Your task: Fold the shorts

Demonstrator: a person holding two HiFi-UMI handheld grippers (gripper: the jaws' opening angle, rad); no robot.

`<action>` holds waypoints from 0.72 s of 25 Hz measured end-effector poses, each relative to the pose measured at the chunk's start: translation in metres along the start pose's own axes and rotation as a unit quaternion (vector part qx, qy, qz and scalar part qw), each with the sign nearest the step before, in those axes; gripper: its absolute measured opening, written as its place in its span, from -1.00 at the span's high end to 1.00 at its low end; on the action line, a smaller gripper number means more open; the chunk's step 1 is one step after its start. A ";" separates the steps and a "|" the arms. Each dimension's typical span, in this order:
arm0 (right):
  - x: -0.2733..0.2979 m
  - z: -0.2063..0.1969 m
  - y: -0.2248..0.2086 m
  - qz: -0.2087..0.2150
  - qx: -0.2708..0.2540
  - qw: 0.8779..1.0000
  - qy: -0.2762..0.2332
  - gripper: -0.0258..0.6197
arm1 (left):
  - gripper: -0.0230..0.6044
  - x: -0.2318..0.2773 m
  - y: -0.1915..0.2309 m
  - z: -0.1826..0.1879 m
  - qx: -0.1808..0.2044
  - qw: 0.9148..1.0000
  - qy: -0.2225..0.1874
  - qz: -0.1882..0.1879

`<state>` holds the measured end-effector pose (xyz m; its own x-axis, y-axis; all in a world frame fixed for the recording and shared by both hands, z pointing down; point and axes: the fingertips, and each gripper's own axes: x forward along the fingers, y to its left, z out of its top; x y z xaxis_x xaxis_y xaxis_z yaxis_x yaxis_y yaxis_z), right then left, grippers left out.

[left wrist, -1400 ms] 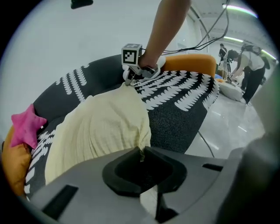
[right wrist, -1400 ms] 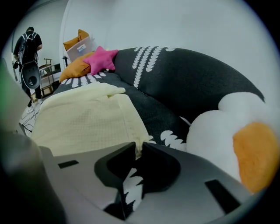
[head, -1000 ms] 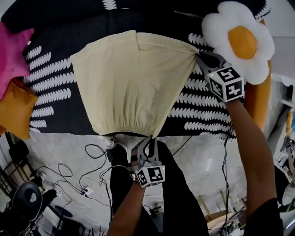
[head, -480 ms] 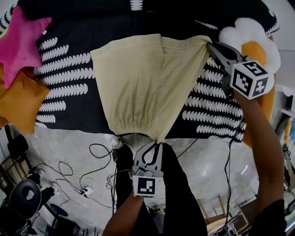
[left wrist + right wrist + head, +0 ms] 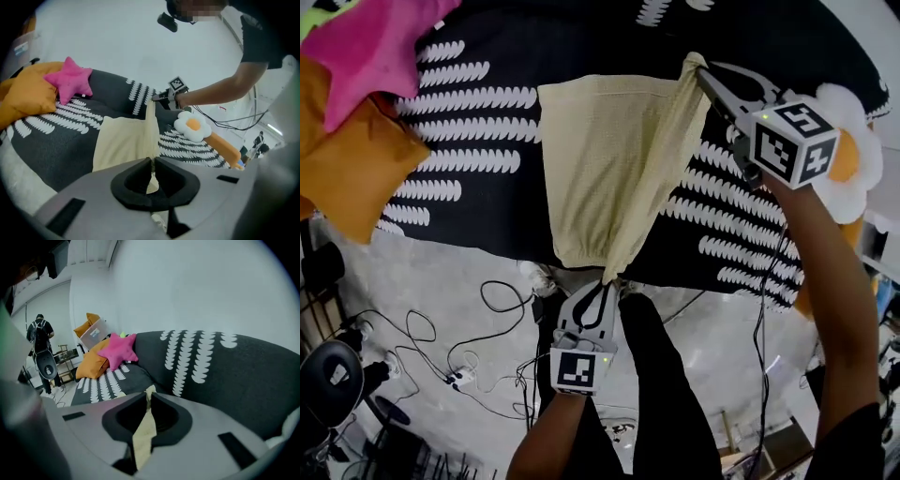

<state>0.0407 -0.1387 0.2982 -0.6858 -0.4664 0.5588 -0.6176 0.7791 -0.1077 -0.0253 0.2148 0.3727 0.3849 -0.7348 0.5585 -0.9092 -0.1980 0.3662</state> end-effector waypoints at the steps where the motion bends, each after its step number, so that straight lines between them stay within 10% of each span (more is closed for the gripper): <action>1: 0.010 0.005 0.009 0.005 -0.010 1.000 0.005 0.82 | 0.84 -0.002 0.007 -0.001 -0.024 1.000 -0.006 -0.003; 11: 0.138 0.005 0.100 0.075 -0.157 0.980 0.101 0.81 | 0.83 -0.003 0.062 -0.037 -0.237 0.970 -0.052 -0.030; 18: 0.202 -0.022 0.164 0.129 -0.254 0.941 0.180 0.81 | 0.83 -0.005 0.080 -0.057 -0.296 0.953 -0.061 -0.020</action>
<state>-0.1908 -0.0960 0.4111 -0.5559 -0.1322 0.8207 -0.1208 0.9896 0.0777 -0.0914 0.2398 0.4416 0.3631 -0.8115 0.4578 -0.6314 0.1470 0.7614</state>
